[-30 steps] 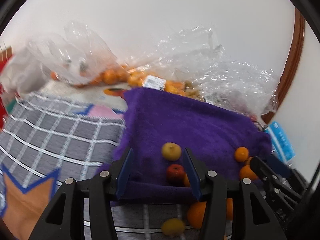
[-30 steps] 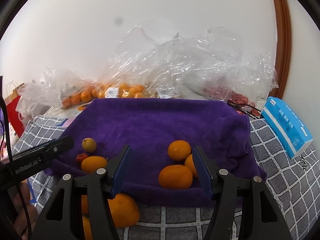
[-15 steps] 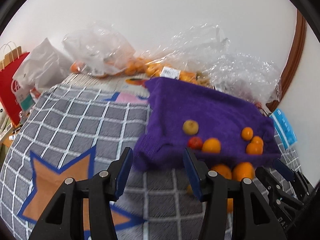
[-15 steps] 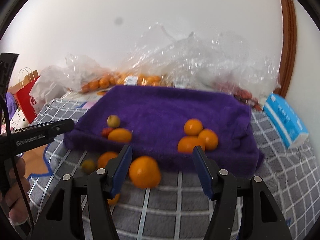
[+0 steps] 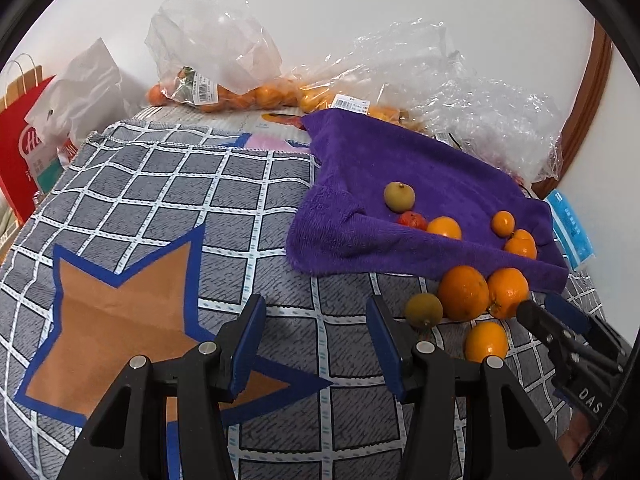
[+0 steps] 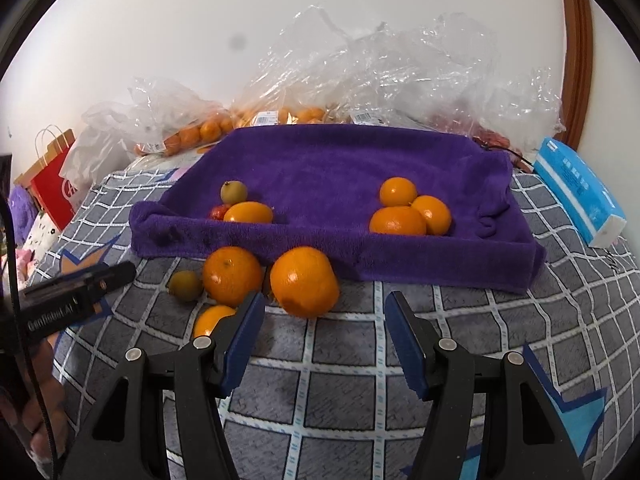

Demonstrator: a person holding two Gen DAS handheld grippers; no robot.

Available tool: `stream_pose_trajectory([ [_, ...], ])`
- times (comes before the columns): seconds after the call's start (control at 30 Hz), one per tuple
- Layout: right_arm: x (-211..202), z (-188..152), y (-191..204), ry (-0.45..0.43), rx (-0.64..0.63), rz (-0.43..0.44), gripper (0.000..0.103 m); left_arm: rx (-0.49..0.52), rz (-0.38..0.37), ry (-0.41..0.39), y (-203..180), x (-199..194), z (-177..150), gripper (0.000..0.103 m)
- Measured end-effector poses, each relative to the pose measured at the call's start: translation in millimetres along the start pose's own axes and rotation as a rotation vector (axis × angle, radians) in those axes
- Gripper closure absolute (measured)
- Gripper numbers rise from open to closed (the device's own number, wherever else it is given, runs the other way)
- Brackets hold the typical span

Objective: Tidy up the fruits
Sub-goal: 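Withdraw both open tools from the towel back toward the loose fruit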

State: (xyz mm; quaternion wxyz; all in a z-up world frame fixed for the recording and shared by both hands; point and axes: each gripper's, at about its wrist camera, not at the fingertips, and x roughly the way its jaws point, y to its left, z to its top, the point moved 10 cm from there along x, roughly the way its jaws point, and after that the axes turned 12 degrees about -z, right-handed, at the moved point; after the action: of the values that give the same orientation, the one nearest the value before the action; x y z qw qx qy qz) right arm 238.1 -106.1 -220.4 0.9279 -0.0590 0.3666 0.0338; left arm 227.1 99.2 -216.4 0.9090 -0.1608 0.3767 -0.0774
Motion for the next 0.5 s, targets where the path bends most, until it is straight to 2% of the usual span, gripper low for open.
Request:
stream_pose_trajectory([
  [0.5,28,9,10,0.035,-0.044,-0.046,0.041,-0.040,-0.018,-0.006,4,1,-1,0.053],
])
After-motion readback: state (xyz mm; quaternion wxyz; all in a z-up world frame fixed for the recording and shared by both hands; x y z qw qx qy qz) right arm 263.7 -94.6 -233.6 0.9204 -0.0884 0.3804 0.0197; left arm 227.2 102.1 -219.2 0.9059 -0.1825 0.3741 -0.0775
